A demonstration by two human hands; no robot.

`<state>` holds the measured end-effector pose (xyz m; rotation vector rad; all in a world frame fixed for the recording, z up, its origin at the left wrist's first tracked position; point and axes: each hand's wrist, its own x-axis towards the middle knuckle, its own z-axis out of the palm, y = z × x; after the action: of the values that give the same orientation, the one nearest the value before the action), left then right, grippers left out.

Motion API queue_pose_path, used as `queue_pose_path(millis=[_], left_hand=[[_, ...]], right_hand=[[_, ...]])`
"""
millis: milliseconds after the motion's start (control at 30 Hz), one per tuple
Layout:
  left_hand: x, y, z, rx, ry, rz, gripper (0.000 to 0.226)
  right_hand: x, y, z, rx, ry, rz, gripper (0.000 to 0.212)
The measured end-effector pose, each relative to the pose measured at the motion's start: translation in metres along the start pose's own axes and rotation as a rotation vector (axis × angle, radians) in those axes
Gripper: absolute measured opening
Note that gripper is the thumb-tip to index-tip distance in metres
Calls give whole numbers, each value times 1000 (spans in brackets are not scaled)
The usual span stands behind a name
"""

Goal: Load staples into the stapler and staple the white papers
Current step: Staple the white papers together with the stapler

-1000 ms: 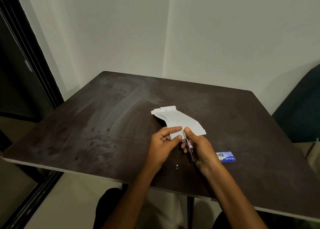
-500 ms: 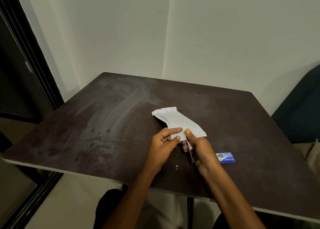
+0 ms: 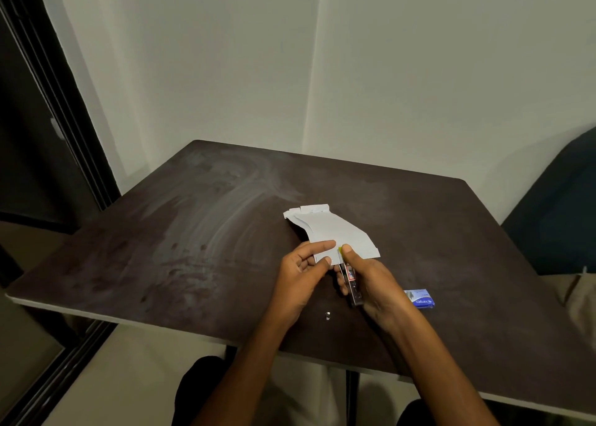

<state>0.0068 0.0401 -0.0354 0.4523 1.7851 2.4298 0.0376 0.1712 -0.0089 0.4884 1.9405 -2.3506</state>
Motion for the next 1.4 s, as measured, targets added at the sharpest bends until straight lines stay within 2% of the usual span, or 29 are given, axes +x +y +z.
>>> queue_pose_path(millis=[133, 300, 667, 900, 1033, 1400], left_hand=[[-1, 2, 1, -7, -18, 7, 29], [-2, 1, 1, 31, -16, 24, 29], [-2, 2, 1, 72, -32, 34, 34], [-2, 1, 1, 119, -61, 21, 40], [-3, 2, 5, 75, -60, -11, 29], [-3, 2, 2, -4, -68, -82, 32]], right_hand=[[-4, -3, 2, 8, 18, 2, 36], [-6, -2, 6, 17, 70, -13, 42], [-8, -4, 2, 8, 56, 35, 36], [-12, -5, 2, -142, 67, 0, 43], [-14, -7, 3, -203, 92, -9, 50], [-20, -8, 1, -274, 64, 0, 42]])
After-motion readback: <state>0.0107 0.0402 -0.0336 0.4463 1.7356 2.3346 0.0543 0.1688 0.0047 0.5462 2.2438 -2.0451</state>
